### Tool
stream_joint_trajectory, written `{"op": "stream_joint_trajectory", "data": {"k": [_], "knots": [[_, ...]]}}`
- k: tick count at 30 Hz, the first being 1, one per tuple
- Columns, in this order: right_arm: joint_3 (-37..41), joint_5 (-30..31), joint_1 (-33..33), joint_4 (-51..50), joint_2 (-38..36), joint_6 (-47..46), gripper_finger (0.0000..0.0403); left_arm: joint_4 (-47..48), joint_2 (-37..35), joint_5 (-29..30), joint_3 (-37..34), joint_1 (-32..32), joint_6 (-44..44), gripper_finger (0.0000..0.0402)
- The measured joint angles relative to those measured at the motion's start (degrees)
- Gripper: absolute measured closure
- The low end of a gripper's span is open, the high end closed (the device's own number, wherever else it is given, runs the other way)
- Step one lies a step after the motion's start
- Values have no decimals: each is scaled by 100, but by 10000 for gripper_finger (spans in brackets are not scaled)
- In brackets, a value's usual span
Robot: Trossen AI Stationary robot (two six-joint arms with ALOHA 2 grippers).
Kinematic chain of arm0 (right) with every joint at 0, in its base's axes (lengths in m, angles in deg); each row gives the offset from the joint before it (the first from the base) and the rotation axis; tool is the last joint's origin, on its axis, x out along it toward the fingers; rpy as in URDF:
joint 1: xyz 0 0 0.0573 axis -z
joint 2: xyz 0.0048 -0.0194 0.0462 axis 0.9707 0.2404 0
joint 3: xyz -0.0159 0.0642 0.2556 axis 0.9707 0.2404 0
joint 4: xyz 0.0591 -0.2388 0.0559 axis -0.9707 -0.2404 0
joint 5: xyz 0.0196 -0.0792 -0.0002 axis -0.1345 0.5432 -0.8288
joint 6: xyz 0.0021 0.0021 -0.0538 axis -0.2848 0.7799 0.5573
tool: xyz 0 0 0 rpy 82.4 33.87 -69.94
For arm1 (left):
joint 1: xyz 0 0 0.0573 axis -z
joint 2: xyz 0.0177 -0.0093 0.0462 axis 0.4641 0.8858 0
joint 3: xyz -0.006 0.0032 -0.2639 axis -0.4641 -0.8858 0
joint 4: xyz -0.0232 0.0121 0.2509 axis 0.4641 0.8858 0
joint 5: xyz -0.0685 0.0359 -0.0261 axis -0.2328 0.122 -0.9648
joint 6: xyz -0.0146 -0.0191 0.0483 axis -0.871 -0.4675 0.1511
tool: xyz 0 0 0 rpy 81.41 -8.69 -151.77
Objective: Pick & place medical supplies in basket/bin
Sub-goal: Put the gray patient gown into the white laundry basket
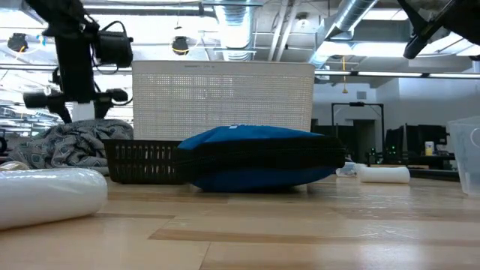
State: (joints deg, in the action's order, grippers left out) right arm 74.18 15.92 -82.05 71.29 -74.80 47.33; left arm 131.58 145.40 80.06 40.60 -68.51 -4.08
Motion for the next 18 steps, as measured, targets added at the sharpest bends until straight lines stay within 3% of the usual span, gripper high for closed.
{"op": "stream_joint_trajectory", "data": {"k": [4, 10, 18], "knots": [[0, 0, -2, 0, 0, -128, 210, -516, -10, -26, -315, -5, -212, 221], [0, 0, -1, -2, 0, -145, 210, -548, -322, 157, -333, 8, -156, 377], [0, 5, 2, -7, 0, -140, 210, -673, -1572, 906, -333, 50, -624, 396]]}}
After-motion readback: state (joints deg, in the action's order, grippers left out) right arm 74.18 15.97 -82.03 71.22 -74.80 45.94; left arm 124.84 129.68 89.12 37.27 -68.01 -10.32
